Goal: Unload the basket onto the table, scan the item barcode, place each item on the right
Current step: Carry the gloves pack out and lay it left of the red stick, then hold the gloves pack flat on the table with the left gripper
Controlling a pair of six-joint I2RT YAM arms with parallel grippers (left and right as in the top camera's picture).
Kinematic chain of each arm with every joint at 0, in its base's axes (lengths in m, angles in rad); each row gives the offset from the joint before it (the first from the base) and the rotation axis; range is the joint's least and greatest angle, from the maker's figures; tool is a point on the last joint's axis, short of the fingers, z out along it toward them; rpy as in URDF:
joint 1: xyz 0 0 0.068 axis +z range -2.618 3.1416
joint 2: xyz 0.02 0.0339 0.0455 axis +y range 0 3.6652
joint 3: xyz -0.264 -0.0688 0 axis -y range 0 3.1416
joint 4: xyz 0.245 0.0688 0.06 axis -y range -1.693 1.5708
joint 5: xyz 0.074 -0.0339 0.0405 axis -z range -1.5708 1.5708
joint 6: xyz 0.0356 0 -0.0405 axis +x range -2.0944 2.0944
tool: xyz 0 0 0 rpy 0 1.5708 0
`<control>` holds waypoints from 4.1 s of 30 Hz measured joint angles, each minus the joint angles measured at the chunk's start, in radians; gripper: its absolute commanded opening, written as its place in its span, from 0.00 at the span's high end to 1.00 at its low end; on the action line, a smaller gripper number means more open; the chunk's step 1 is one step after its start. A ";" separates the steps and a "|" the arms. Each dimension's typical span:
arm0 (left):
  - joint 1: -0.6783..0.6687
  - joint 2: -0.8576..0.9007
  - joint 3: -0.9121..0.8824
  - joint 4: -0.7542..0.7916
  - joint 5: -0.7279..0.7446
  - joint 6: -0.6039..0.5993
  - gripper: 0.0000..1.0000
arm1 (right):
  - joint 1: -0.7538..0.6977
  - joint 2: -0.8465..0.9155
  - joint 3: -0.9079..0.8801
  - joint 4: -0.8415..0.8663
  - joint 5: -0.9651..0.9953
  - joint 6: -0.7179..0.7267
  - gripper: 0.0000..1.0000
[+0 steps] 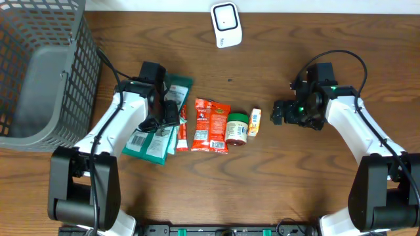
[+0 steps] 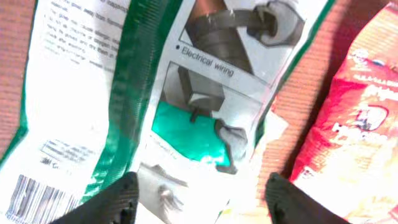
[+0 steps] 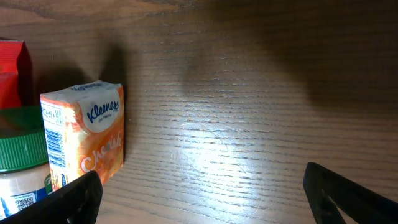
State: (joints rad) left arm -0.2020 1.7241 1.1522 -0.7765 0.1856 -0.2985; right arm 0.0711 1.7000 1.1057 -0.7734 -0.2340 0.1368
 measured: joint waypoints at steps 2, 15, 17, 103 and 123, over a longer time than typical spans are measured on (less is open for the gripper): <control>0.000 -0.008 0.000 0.000 0.001 -0.001 0.26 | 0.000 0.000 0.000 0.000 0.000 0.000 0.01; 0.000 -0.150 0.010 0.012 0.008 0.007 0.90 | 0.000 0.000 0.000 0.000 0.000 0.000 0.01; 0.000 -0.141 -0.007 0.039 0.008 0.007 0.89 | 0.000 0.000 0.000 0.000 0.000 0.000 0.01; -0.024 -0.307 -0.183 0.105 -0.174 0.010 0.16 | 0.000 0.000 0.000 0.000 0.000 0.000 0.01; -0.024 -0.307 -0.183 0.105 -0.169 0.010 0.16 | 0.000 0.000 0.000 0.011 0.000 0.000 0.01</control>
State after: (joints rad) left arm -0.2264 1.4166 0.9691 -0.6720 0.0166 -0.2882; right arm 0.0711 1.7000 1.1057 -0.7624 -0.2344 0.1368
